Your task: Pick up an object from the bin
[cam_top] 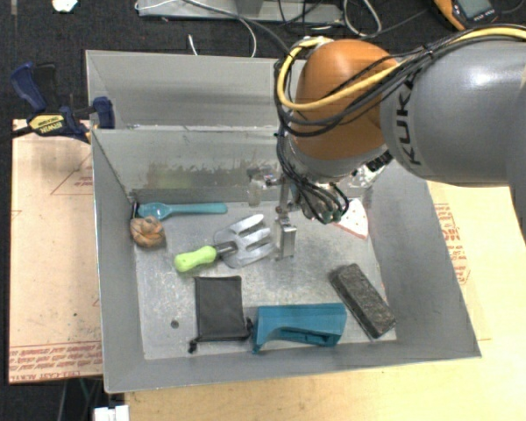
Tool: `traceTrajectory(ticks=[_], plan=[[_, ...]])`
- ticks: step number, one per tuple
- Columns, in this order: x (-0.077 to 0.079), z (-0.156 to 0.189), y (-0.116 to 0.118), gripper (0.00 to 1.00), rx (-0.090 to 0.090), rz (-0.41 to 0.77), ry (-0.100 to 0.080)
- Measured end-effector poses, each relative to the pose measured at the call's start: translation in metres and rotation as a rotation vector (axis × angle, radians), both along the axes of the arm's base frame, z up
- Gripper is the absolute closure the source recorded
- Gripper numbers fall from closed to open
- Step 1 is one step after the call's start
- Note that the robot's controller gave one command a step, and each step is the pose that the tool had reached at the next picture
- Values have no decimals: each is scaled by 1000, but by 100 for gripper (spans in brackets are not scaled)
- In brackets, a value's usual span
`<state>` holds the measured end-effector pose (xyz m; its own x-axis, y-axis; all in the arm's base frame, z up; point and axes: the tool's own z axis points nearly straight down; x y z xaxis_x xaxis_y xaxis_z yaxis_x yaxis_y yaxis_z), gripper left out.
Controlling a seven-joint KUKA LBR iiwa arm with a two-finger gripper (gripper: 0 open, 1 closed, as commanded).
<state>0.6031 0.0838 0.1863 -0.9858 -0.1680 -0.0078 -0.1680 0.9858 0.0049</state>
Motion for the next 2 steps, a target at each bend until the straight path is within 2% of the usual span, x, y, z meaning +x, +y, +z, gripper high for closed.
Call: traceTrajectory(ticks=[1, 2], plan=[[-2, -30, 31, 0, 2, -78, -2], [-18, -62, 41, 0, 3, -218, -4]])
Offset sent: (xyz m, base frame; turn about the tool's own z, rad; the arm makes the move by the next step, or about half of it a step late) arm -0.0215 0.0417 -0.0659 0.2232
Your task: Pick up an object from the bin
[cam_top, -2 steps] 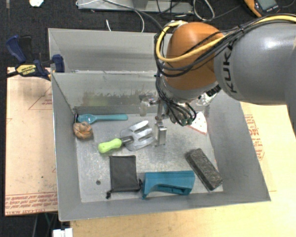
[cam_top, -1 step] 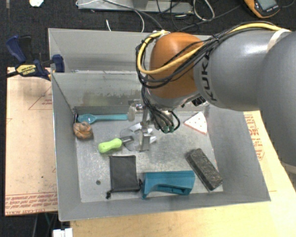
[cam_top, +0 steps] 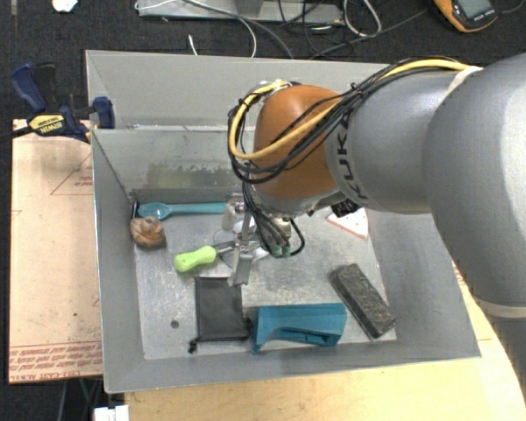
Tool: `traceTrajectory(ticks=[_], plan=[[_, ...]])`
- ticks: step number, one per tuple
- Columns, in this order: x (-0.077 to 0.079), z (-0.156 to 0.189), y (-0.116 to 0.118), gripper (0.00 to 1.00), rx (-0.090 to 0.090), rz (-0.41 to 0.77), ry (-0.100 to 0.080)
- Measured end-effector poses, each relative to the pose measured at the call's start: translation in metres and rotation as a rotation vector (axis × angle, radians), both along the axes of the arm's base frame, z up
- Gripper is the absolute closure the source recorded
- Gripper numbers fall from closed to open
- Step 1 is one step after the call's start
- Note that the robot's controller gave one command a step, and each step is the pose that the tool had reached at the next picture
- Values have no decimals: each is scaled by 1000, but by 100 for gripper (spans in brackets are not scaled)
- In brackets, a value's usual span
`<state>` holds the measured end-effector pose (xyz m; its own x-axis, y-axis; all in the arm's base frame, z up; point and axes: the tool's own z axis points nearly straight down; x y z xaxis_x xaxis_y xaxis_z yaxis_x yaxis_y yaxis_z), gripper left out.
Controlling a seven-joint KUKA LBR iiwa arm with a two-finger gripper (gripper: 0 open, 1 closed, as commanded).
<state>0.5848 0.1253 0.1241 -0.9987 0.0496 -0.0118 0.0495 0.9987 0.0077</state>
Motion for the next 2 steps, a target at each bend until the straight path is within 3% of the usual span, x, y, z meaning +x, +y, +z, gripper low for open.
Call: traceTrajectory(ticks=[1, 2], plan=[[-51, -53, 3, 0, 1, 141, -1], [11, -53, -54, 100, 2, 33, -7]])
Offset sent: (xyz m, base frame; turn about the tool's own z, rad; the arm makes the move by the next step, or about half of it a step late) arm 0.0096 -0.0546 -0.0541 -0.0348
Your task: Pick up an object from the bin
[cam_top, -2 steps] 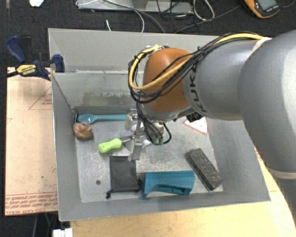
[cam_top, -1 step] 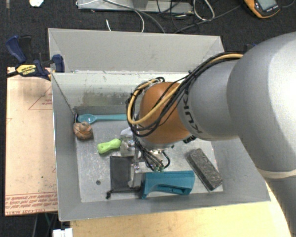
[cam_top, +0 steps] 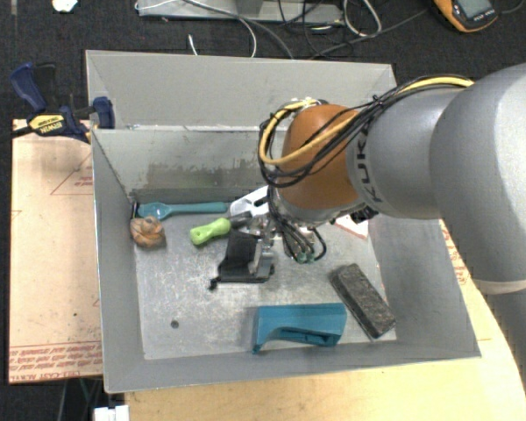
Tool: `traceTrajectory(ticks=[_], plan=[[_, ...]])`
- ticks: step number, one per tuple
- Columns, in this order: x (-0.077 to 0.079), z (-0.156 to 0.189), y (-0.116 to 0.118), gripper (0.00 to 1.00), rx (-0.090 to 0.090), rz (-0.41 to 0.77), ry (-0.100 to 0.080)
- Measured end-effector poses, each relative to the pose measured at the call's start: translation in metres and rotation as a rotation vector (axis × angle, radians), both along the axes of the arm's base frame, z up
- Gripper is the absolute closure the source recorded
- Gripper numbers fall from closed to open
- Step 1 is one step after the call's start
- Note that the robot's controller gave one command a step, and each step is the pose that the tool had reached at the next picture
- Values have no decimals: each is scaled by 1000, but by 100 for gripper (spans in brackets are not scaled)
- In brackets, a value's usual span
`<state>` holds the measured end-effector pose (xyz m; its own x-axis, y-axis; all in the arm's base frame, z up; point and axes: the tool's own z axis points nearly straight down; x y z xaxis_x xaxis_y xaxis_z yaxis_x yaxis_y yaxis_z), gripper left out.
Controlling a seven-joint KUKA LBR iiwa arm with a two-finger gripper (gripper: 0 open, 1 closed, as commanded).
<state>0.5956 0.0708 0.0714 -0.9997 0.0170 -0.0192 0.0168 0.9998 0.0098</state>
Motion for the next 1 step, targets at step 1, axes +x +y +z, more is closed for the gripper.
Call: traceTrajectory(ticks=[1], plan=[[0, 0, 0, 100, 0, 0, 0]])
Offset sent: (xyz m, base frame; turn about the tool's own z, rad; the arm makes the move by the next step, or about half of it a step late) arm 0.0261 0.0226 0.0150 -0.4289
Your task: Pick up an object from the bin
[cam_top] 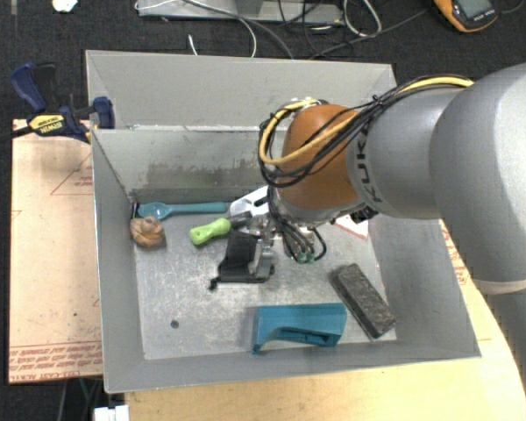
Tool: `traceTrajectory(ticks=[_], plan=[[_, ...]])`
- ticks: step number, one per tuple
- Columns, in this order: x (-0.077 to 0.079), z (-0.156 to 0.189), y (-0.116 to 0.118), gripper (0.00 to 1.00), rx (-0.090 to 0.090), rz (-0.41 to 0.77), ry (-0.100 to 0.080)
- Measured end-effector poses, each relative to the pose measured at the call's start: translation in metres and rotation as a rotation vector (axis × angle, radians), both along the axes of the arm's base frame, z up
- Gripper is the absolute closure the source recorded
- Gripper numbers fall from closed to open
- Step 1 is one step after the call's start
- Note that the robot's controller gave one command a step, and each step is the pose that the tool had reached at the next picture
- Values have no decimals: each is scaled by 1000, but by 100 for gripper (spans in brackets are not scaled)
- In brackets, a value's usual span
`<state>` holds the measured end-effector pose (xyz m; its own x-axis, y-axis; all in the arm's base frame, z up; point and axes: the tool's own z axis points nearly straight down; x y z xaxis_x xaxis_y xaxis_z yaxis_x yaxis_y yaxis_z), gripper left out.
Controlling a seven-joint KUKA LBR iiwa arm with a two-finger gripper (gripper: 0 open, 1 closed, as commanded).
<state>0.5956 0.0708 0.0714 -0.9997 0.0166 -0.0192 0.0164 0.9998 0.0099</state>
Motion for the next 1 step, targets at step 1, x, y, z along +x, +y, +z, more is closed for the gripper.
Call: traceTrajectory(ticks=[1], plan=[[17, 9, 15, 100, -6, 275, -4]])
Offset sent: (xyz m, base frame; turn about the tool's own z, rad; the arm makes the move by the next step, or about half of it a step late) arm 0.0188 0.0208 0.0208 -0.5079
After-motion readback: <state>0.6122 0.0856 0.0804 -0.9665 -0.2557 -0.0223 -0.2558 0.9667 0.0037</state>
